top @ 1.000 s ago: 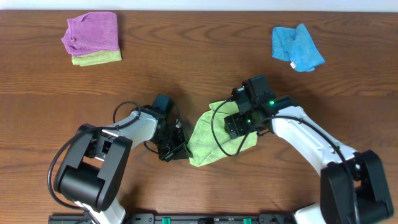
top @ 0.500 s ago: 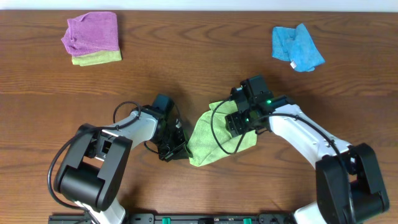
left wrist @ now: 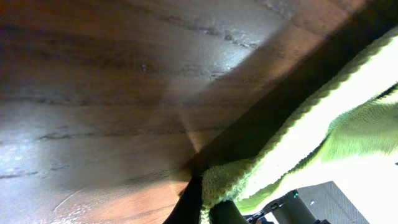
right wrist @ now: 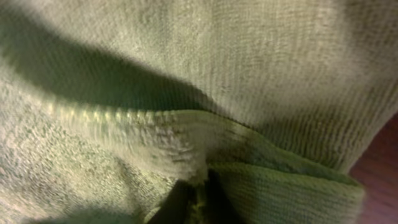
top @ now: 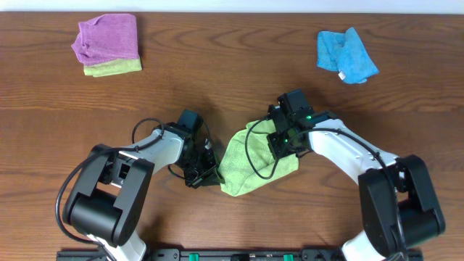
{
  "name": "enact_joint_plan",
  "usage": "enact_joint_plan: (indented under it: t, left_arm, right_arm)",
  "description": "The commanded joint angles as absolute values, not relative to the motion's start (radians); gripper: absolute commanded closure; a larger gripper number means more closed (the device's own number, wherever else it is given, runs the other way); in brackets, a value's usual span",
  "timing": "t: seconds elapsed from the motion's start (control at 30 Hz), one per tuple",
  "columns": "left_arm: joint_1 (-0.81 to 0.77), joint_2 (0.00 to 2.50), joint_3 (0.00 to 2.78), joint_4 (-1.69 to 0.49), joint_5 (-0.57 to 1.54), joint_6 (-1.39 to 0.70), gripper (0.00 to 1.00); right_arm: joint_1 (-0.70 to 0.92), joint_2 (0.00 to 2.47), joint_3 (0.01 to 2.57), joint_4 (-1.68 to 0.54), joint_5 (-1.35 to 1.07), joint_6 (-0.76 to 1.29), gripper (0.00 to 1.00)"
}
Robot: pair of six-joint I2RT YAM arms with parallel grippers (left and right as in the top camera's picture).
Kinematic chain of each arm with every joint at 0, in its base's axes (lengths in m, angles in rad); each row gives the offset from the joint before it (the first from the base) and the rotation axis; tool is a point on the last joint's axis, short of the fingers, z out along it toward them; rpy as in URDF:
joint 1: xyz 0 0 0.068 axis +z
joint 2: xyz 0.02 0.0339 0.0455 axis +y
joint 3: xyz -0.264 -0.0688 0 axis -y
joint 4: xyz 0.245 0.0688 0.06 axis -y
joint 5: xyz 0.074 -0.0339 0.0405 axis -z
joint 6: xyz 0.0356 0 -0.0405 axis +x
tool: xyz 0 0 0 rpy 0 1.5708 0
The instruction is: Fold the cloth
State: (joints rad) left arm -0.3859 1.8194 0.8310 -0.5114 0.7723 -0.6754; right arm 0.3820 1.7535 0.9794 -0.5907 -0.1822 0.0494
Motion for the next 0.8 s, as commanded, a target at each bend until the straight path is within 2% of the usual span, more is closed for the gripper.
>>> enact_joint_plan:
  t: [0.0,0.43,0.77]
  left_arm:
    - [-0.373,1.856,0.807,-0.503,0.596,-0.659,0.94]
    - [-0.373,1.856,0.807,-0.397,0.629,-0.764,0.94]
    - [-0.373,1.856,0.812,-0.337,0.669,-0.801,0.94]
  right_arm:
    - [0.387,1.732,0.995,-0.605,-0.184,0.056,0.99]
    - [0.386,1.414,1.040,-0.848,-0.101,0.082,0.99]
    - [0.387,1.363,1.039,-1.007,-0.046,0.127,0.99]
